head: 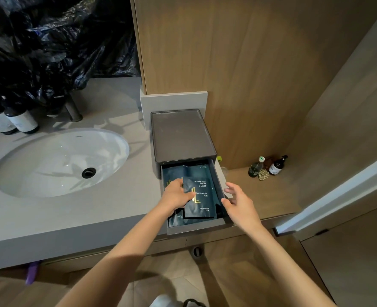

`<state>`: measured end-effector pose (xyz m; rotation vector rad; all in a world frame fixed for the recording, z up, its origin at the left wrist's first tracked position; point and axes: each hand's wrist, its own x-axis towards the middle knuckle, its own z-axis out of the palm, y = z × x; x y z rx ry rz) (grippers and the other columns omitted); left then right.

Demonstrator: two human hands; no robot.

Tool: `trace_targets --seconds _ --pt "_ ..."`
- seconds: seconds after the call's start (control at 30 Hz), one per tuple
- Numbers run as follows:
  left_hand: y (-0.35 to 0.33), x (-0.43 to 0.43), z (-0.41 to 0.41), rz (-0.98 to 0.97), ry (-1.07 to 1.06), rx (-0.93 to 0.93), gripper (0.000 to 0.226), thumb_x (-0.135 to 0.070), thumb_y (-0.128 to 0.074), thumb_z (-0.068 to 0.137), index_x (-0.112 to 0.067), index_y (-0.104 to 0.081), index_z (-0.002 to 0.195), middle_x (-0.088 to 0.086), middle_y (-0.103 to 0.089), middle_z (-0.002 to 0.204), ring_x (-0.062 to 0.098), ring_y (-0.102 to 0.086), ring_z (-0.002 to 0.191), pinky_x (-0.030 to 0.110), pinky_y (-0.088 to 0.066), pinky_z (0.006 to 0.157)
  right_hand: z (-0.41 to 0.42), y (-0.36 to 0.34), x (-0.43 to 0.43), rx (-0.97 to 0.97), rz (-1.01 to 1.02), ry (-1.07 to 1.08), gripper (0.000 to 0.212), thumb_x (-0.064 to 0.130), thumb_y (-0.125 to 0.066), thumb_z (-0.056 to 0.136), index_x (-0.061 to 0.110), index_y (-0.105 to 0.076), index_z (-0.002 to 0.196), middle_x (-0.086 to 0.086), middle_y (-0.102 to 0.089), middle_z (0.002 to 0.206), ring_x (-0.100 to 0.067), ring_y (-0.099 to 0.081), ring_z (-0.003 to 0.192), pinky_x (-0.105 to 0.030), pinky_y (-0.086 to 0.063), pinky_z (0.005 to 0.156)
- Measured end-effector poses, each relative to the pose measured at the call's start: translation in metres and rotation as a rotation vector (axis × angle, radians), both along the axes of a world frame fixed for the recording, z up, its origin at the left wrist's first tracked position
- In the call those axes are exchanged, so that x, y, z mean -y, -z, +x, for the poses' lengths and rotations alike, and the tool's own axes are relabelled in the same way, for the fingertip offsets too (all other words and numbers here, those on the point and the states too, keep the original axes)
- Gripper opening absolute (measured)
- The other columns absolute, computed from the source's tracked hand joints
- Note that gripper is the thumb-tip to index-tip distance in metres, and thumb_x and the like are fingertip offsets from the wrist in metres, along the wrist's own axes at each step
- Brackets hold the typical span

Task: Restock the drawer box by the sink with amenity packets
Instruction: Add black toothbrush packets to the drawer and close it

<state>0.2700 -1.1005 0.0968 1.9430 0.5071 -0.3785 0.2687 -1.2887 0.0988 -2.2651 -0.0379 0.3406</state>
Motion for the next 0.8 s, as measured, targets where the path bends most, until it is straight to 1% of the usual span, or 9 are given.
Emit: trace_targets --seconds 0.07,0.13,0.33,0.43,0.5,0.57,0.63,0.7,0.8 --pt "0.005 0.005 0.007 0.032 0.005 -0.001 0.061 -0.018 -0.064 0.089 -0.006 -0.035 0.141 0.009 -0.053 0.11 0.022 -0.059 0.091 0.034 -0.053 0.084 0.003 0.0 0.001 -0.007 -0.014 -0.001 0.051 0.009 -0.053 0.095 0.018 -0.039 0.143 0.0 -0.054 0.138 -0.017 -0.057 0.118 -0.02 -0.042 0.089" --pt "0.011 0.011 0.012 0.041 0.021 -0.013 0.059 -0.018 -0.063 0.09 -0.005 -0.035 0.14 0.005 -0.048 0.104 0.017 -0.054 0.081 0.029 -0.049 0.076 0.006 0.0 0.003 -0.005 -0.033 -0.006 0.048 0.006 -0.053 0.094 0.018 -0.045 0.14 0.0 -0.058 0.134 -0.017 -0.059 0.117 -0.022 -0.044 0.092" --pt "0.025 0.024 0.014 0.065 0.072 -0.07 0.05 -0.023 -0.071 0.083 -0.005 -0.046 0.123 0.013 -0.059 0.113 0.026 -0.061 0.099 0.036 -0.054 0.081 0.015 0.002 0.006 0.0 -0.045 -0.028 0.041 0.004 -0.058 0.09 0.017 -0.059 0.129 0.001 -0.065 0.125 -0.014 -0.066 0.1 -0.017 -0.044 0.084" --pt "0.025 0.024 0.01 0.263 0.178 0.031 0.034 -0.03 -0.069 0.085 -0.008 -0.048 0.101 0.011 -0.062 0.093 0.024 -0.063 0.081 0.032 -0.049 0.071 0.016 0.003 0.006 0.001 -0.049 -0.032 0.041 0.005 -0.059 0.091 0.018 -0.059 0.129 0.003 -0.065 0.125 -0.013 -0.066 0.098 -0.019 -0.045 0.085" --pt "0.022 0.023 0.006 0.444 0.259 0.102 0.037 -0.04 -0.067 0.085 -0.009 -0.048 0.093 0.011 -0.067 0.085 0.024 -0.066 0.075 0.031 -0.045 0.064 0.015 0.003 0.006 0.003 -0.052 -0.037 0.041 0.005 -0.059 0.091 0.019 -0.059 0.129 0.003 -0.064 0.126 -0.013 -0.066 0.098 -0.019 -0.045 0.084" --pt "0.017 0.023 0.003 0.736 0.33 0.137 0.051 -0.056 -0.063 0.081 -0.01 -0.05 0.099 0.007 -0.067 0.093 0.025 -0.065 0.087 0.032 -0.044 0.066 0.015 0.002 0.006 0.007 -0.059 -0.046 0.042 0.006 -0.059 0.091 0.018 -0.058 0.13 0.003 -0.064 0.126 -0.013 -0.066 0.099 -0.019 -0.045 0.084" --pt "0.014 0.022 0.001 0.918 0.356 0.18 0.062 -0.064 -0.06 0.077 -0.011 -0.047 0.105 0.005 -0.063 0.099 0.024 -0.064 0.093 0.032 -0.044 0.066 0.016 0.002 0.006 0.01 -0.07 -0.052 0.042 0.006 -0.06 0.091 0.018 -0.058 0.131 0.003 -0.064 0.126 -0.013 -0.066 0.099 -0.02 -0.045 0.085" --pt "0.015 0.015 -0.003 0.943 0.387 0.288 0.067 -0.064 -0.06 0.077 -0.011 -0.044 0.113 0.004 -0.057 0.108 0.022 -0.058 0.099 0.032 -0.046 0.072 0.016 0.002 0.006 0.011 -0.078 -0.054 0.042 0.007 -0.06 0.091 0.018 -0.058 0.131 0.003 -0.065 0.125 -0.014 -0.067 0.099 -0.02 -0.045 0.087" --pt "0.018 -0.001 -0.011 0.899 0.571 0.409 0.079 -0.06 -0.06 0.079 -0.014 -0.039 0.139 0.004 -0.045 0.136 0.022 -0.044 0.124 0.033 -0.041 0.1 0.017 0.002 0.007 0.014 -0.085 -0.063 0.041 0.007 -0.06 0.091 0.018 -0.058 0.131 0.002 -0.064 0.126 -0.014 -0.066 0.101 -0.02 -0.045 0.088"
